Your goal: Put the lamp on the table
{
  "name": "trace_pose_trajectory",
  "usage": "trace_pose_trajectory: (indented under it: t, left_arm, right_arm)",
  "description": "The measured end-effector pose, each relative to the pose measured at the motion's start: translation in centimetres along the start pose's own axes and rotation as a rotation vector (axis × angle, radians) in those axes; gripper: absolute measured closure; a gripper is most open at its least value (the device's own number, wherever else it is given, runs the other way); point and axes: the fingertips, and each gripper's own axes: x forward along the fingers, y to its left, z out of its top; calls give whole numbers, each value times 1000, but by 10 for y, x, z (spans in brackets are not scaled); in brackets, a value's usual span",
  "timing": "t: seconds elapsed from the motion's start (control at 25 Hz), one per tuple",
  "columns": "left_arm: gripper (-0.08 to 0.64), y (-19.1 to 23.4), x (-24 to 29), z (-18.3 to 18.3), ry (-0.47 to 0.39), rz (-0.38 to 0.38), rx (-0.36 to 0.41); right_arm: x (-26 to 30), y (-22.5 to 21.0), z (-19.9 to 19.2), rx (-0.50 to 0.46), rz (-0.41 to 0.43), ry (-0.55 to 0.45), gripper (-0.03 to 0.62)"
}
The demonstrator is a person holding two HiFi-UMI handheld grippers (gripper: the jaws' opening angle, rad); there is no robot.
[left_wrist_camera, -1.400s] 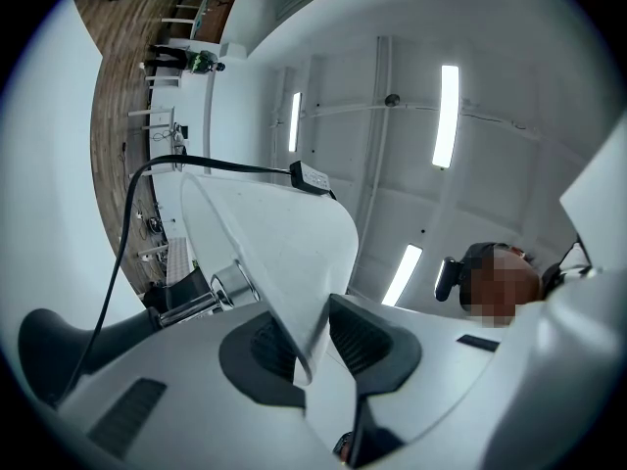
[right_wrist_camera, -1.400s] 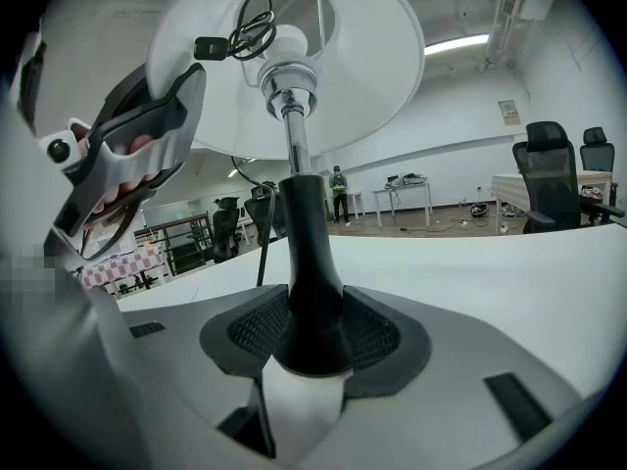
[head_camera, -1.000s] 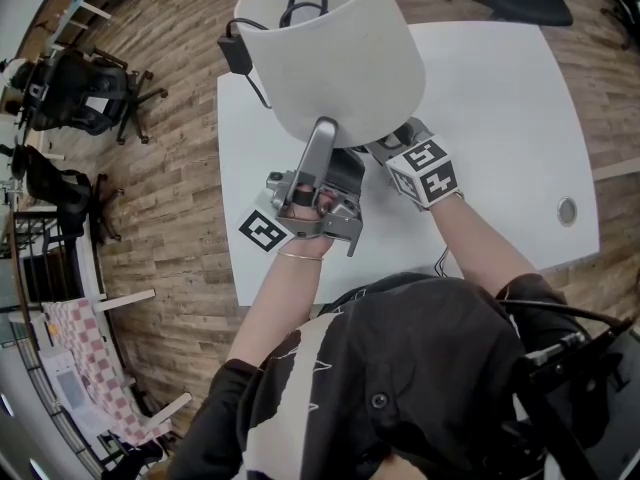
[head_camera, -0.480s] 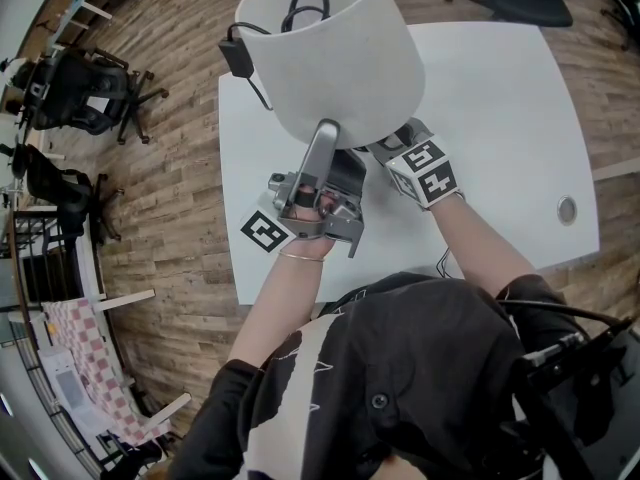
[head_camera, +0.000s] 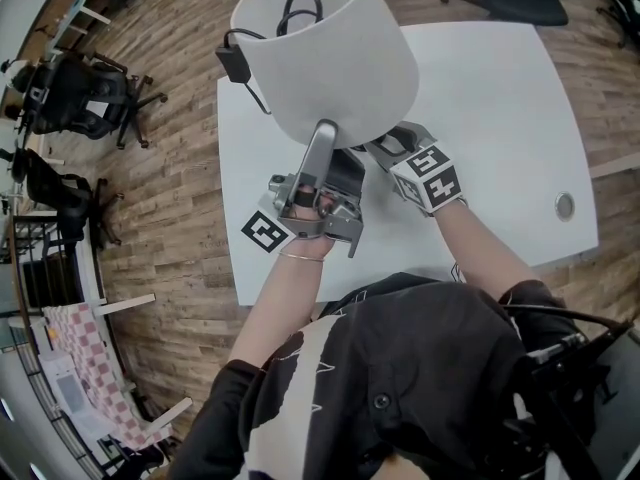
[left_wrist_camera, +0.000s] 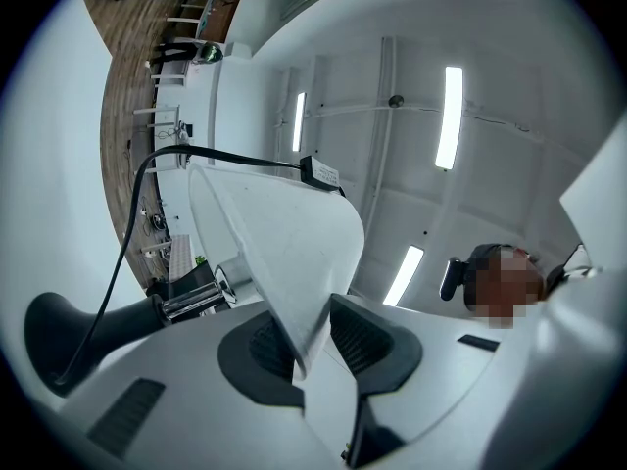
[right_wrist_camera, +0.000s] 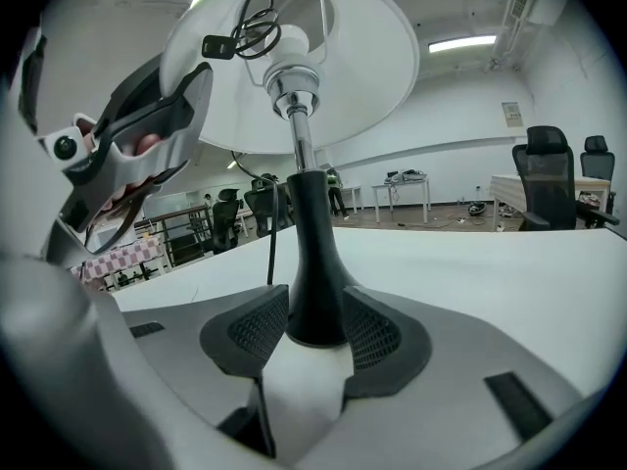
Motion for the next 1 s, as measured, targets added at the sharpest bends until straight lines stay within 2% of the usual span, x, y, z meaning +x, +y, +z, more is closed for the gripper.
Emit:
trace_pose_trajectory:
  t: [0.2,0.44,1.0]
  left_arm:
    - [472,-3,-3,-8,5,-2,-1]
    - [472,-4,-1,-10,14,-5,-7]
    - [467,-7,-11,-27,27,10,-5]
  right_arm:
    - [-19,2,3,22,-22,-49,413]
    - [-35,16,25,2,7,-94,413]
    - [-101,45,39,-28,38,-156,413]
